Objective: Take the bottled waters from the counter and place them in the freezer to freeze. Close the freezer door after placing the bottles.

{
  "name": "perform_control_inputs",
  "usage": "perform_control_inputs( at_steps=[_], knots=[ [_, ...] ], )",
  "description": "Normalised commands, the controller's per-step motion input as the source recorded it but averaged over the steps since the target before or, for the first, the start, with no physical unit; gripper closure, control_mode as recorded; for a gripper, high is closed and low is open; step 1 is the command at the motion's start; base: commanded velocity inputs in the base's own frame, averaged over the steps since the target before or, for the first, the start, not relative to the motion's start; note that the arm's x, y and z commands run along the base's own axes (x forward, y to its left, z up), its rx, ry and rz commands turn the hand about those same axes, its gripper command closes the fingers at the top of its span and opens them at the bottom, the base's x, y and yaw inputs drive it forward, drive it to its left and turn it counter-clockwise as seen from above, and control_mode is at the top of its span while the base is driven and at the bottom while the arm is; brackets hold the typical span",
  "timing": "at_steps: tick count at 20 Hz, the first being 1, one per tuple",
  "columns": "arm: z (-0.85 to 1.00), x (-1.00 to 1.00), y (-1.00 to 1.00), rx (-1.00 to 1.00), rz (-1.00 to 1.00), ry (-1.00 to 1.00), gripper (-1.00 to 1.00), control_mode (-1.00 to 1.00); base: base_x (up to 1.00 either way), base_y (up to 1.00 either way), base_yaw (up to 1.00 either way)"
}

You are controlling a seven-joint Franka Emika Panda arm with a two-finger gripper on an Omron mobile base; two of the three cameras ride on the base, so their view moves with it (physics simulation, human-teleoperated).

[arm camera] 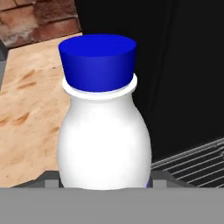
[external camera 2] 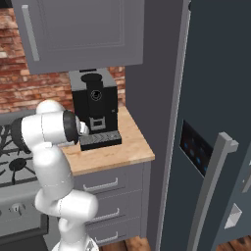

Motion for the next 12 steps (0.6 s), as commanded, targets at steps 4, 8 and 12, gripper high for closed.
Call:
perform_control_inputs(
  at_steps=[4,8,12],
  knots=[
    [0.03,-0.17,0.0,0.0,0.0,-0.02,1.0,-1.0,0.0,0.0,0.0],
    [0.45,-0.92,0.0,0.0,-0.01,-0.08,1.0,-1.0,0.0,0.0,0.0],
    [0.92,-1.0,0.0,0.0,-0.07,-0.07,1.0,-1.0,0.0,0.0,0.0]
  ],
)
